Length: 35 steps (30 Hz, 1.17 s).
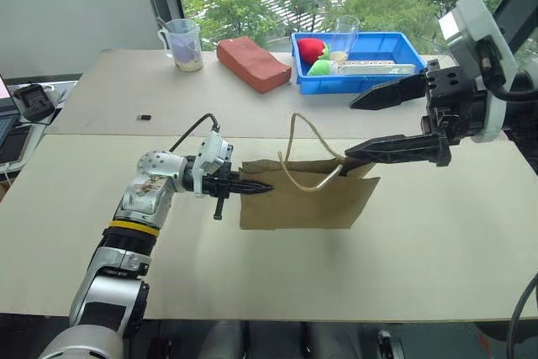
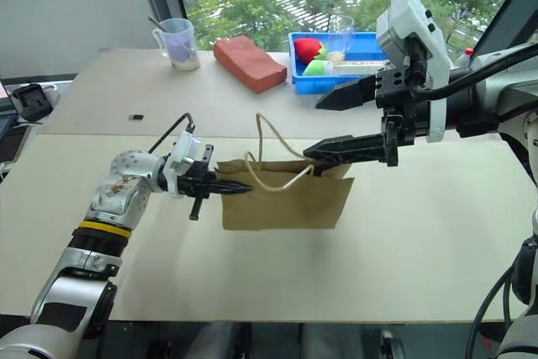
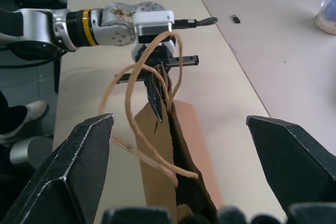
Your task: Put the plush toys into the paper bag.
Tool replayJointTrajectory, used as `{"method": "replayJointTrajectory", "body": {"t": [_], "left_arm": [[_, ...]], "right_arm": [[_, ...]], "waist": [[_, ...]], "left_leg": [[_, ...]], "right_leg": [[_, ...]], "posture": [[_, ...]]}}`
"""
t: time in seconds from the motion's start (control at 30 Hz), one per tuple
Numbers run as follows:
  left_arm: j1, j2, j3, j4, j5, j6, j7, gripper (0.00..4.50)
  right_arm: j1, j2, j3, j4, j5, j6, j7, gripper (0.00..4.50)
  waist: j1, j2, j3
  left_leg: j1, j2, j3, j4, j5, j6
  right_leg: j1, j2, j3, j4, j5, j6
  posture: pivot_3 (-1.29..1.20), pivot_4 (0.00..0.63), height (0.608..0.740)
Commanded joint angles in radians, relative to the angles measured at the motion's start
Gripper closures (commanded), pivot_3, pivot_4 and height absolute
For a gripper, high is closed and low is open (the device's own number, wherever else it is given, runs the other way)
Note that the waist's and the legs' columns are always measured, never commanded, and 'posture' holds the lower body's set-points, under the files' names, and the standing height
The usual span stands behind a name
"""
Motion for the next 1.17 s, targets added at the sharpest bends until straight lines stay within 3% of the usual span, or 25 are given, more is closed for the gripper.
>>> {"method": "replayJointTrajectory", "body": {"t": [0.03, 0.1, 0.2, 0.47, 0.63, 0.8, 0.97, 1.17], "left_arm": [[-0.024, -0.004, 0.003, 0.029, 0.007, -0.035, -0.029, 4.45], [-0.030, -0.007, 0.003, 0.055, 0.017, -0.037, -0.027, 4.45], [-0.023, -0.002, 0.008, 0.047, 0.018, -0.022, -0.022, 3.60], [0.036, 0.064, 0.071, -0.178, -0.050, 0.119, 0.050, 0.02], [0.075, 0.189, 0.183, -0.371, -0.145, 0.314, 0.153, 0.02], [0.068, 0.337, 0.255, -0.469, -0.137, 0.470, 0.281, 0.02], [0.064, 0.454, 0.236, -0.466, -0.056, 0.453, 0.309, 0.02], [0.029, 0.465, 0.218, -0.400, -0.037, 0.407, 0.285, 0.02]], "right_arm": [[-0.008, -0.018, -0.034, -0.006, 0.006, -0.005, 0.010, 0.00], [-0.007, -0.016, -0.028, -0.001, -0.004, -0.013, 0.011, 0.00], [-0.007, -0.012, -0.018, 0.015, -0.020, -0.026, 0.015, 0.00], [0.041, -0.014, -0.010, 0.045, -0.087, -0.098, 0.045, 0.00], [0.115, -0.051, -0.095, 0.049, -0.078, -0.093, 0.035, 0.00], [0.282, -0.103, -0.183, 0.021, -0.117, -0.135, 0.020, 0.00], [0.401, -0.132, -0.274, 0.008, -0.121, -0.137, -0.003, 0.00], [0.468, -0.131, -0.298, -0.009, -0.131, -0.161, -0.024, 0.00]], "waist": [[0.000, 0.000, 0.000], [0.001, 0.000, 0.000], [0.001, 0.000, 0.000], [0.001, 0.000, 0.000], [0.000, 0.000, 0.000], [0.006, 0.000, 0.000], [0.007, 0.000, 0.000], [0.007, 0.000, 0.000]], "left_leg": [[0.000, 0.000, 0.000, 0.000, 0.000, 0.000], [0.000, 0.000, 0.000, 0.000, 0.000, 0.000], [-0.001, 0.000, 0.000, 0.001, 0.000, 0.000], [-0.002, 0.001, 0.000, 0.002, 0.000, 0.000], [-0.003, 0.001, -0.001, 0.002, 0.000, 0.000], [-0.002, 0.001, -0.001, 0.002, 0.000, 0.000], [-0.001, 0.001, 0.000, 0.002, 0.000, 0.000], [-0.001, 0.001, 0.000, 0.003, 0.000, 0.000]], "right_leg": [[0.000, 0.000, 0.000, 0.000, 0.000, 0.000], [-0.001, 0.000, 0.000, 0.000, 0.000, 0.000], [-0.001, 0.000, 0.000, 0.000, 0.000, 0.000], [-0.001, 0.000, 0.000, 0.001, 0.000, 0.000], [-0.003, 0.000, 0.000, 0.001, 0.000, 0.000], [-0.001, 0.000, -0.001, 0.000, 0.000, 0.000], [-0.001, 0.000, 0.000, 0.001, 0.000, 0.000], [0.000, 0.001, 0.000, 0.001, 0.000, 0.000]], "posture": [[0.00, 0.150, 0.740], [0.00, 0.150, 0.740], [0.00, 0.150, 0.740], [0.00, 0.150, 0.740], [0.00, 0.150, 0.740], [0.00, 0.150, 0.740], [0.00, 0.150, 0.740], [0.00, 0.150, 0.740]]}}
